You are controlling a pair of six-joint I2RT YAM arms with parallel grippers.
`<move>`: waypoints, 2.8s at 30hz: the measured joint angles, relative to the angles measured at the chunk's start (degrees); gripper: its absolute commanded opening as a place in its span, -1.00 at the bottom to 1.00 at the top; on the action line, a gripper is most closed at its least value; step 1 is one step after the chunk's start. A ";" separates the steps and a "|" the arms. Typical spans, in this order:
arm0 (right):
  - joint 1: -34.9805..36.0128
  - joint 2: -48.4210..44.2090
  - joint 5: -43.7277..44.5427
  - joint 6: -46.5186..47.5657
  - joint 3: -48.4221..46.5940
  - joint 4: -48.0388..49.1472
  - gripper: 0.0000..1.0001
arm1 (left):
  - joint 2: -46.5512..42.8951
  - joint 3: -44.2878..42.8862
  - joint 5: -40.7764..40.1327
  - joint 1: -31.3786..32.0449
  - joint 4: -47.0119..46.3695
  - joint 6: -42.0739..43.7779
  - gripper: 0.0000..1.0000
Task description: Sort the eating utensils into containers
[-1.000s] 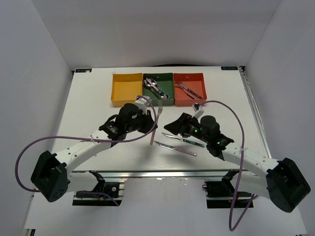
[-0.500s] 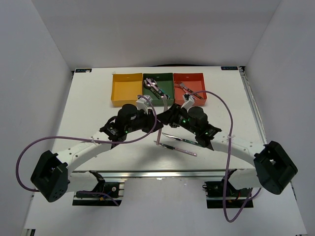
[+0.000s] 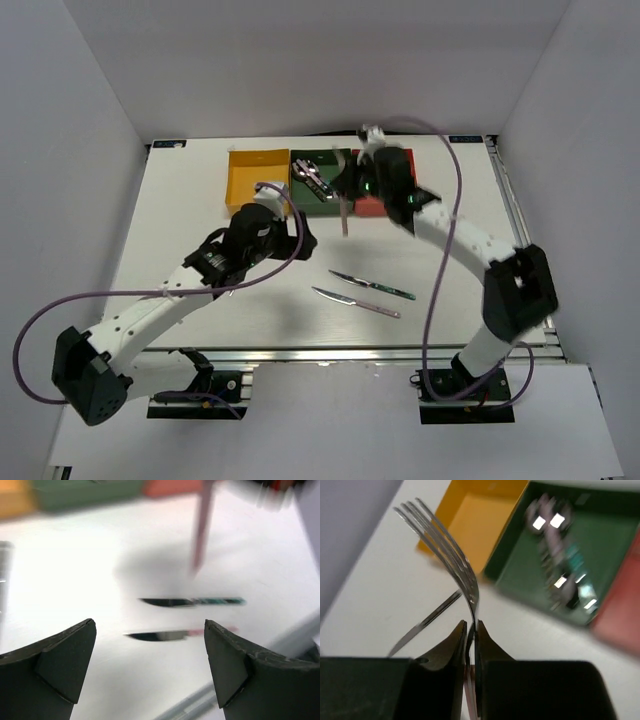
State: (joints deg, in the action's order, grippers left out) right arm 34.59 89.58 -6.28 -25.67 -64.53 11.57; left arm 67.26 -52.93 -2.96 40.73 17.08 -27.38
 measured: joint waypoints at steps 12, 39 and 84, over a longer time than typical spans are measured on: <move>-10.62 42.97 6.84 49.37 -64.39 -35.26 -1.00 | -16.70 7.32 -21.59 -0.11 10.60 7.06 0.96; -17.25 43.23 6.58 52.22 -53.05 -38.49 0.79 | -14.23 7.80 -24.46 -0.11 12.50 8.26 0.96; 2.97 3.85 14.78 36.68 10.91 -36.57 -1.00 | -16.09 7.78 -33.05 -0.15 16.52 2.58 0.96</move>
State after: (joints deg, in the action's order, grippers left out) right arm 37.56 93.43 8.49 11.00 -53.63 -24.99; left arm 51.18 -45.15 -36.01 40.58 33.61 -24.80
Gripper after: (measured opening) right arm 0.060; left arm 0.979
